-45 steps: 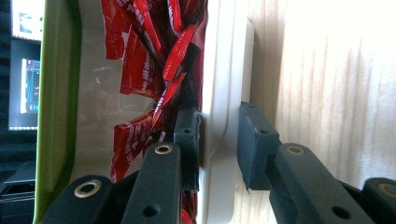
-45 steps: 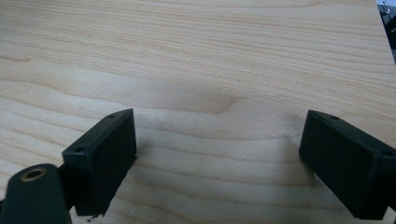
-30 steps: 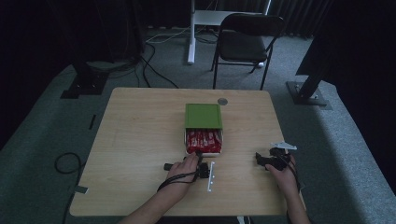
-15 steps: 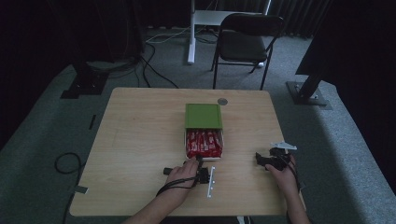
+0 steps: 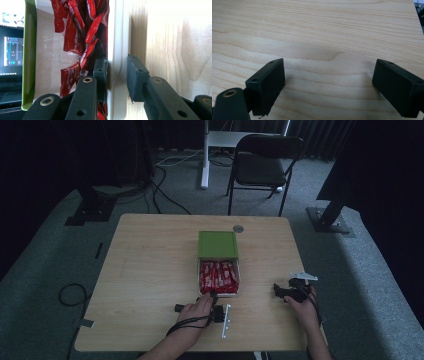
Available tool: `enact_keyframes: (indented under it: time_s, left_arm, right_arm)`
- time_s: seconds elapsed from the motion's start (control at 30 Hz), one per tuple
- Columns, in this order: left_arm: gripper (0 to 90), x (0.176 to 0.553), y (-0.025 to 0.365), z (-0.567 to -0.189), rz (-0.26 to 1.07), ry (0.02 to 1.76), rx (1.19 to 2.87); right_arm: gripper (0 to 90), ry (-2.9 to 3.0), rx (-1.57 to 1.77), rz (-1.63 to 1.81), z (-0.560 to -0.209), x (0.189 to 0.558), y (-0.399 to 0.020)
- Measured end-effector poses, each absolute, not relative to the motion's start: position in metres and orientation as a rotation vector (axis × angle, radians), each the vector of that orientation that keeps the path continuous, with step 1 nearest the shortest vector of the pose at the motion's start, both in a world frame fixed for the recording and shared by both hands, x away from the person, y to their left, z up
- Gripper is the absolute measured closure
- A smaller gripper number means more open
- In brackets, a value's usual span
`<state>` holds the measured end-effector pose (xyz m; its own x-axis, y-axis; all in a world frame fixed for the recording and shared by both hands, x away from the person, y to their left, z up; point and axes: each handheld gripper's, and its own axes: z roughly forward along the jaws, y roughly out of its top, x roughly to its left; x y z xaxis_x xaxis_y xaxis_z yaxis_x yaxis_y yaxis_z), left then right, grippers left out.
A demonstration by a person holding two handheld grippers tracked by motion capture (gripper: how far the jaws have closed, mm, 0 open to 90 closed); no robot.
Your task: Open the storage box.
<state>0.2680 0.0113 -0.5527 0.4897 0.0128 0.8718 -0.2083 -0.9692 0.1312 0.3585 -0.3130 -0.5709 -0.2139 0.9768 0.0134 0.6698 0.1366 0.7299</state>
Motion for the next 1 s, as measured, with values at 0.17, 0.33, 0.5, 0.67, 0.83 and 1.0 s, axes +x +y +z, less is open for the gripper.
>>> enact_keyframes:
  time_s: [0.17, 0.33, 0.5, 0.67, 0.83, 1.0]
  left_arm:
    - [72.8, 0.263, 0.012, -0.553, 1.467, -0.177, 2.522]
    - [72.8, 0.258, 0.012, -0.554, 1.460, -0.188, 2.530]
    - [72.8, 0.254, 0.012, -0.554, 1.457, -0.188, 2.533]
    - [72.8, 0.250, 0.012, -0.554, 1.460, -0.189, 2.537]
    - [72.6, 0.248, 0.013, -0.553, 1.448, -0.198, 2.545]
    - [72.6, 0.246, 0.013, -0.553, 1.449, -0.196, 2.541]
  right_arm:
    - [10.6, 1.947, 1.576, 0.857, -0.571, 0.359, -0.313]
    - [10.6, 1.946, 1.576, 0.857, -0.571, 0.359, -0.313]
    - [10.6, 1.946, 1.576, 0.857, -0.571, 0.359, -0.313]
    - [10.6, 1.946, 1.576, 0.857, -0.571, 0.358, -0.313]
    - [10.6, 1.946, 1.576, 0.857, -0.571, 0.358, -0.313]
    - [10.6, 1.947, 1.576, 0.857, -0.571, 0.359, -0.313]
